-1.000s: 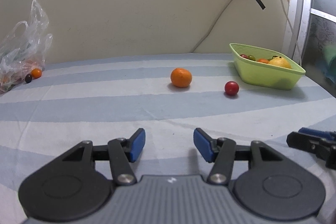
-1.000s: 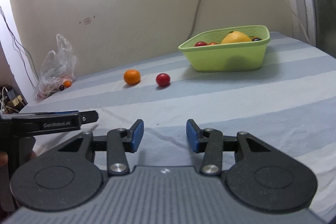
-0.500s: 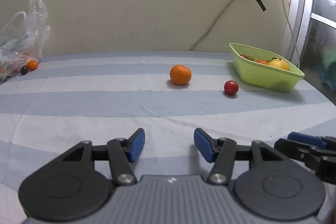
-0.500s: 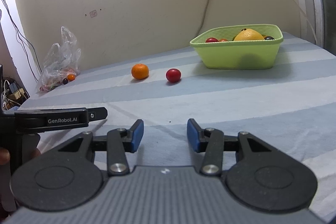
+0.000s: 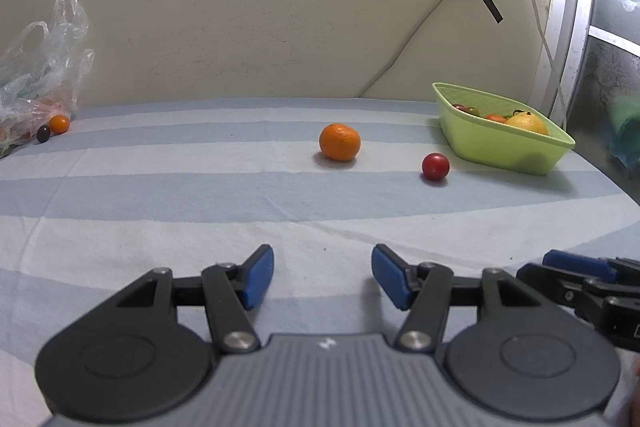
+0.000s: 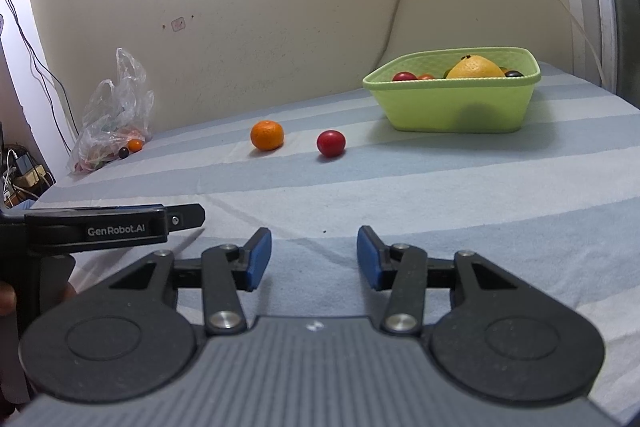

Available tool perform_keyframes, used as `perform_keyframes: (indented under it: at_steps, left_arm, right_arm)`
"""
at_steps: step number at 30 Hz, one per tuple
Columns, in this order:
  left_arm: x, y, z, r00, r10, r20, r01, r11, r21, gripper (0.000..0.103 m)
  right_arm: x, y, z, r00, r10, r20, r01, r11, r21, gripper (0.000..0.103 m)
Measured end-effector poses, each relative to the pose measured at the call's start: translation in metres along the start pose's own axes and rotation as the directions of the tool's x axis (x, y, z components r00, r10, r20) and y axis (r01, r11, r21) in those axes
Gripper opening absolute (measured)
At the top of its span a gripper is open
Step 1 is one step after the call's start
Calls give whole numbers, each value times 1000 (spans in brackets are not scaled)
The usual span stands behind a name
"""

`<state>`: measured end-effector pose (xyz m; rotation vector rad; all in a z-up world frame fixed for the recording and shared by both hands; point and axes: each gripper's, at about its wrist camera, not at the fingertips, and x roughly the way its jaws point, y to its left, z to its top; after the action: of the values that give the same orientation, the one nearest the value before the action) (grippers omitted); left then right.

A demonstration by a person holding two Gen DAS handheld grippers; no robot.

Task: Organize fruits
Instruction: 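Move both open grippers back toward the last tangerine and red tomato, then grasp the tangerine with the left gripper while the right grasps the red tomato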

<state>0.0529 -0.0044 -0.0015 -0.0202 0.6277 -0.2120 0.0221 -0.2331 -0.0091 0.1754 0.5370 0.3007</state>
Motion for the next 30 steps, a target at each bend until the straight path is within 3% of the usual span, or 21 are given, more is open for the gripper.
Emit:
perform_keyframes:
  at_steps: [8,16,27,30]
  left_arm:
    - [0,0,0,1000,-9,3,9,1000,2,57]
    - [-1,-1,-1,1000,-12,7,12,1000,2,58]
    - [4,5,5,999,-48,-18,48,999,-10,63]
    - [14,9,19,998,-62,-26,62,998,-1,62]
  right_arm:
    - [1,5,-1,1000,2,-2,-2,1000,-9,51]
    - [3,20,-4,998,59,-27,-61,997,-56,51]
    - [6,11,5,998,59,-14,-59,998,7,51]
    - [14,6,17,999,31,-9,-31,999,-29,51]
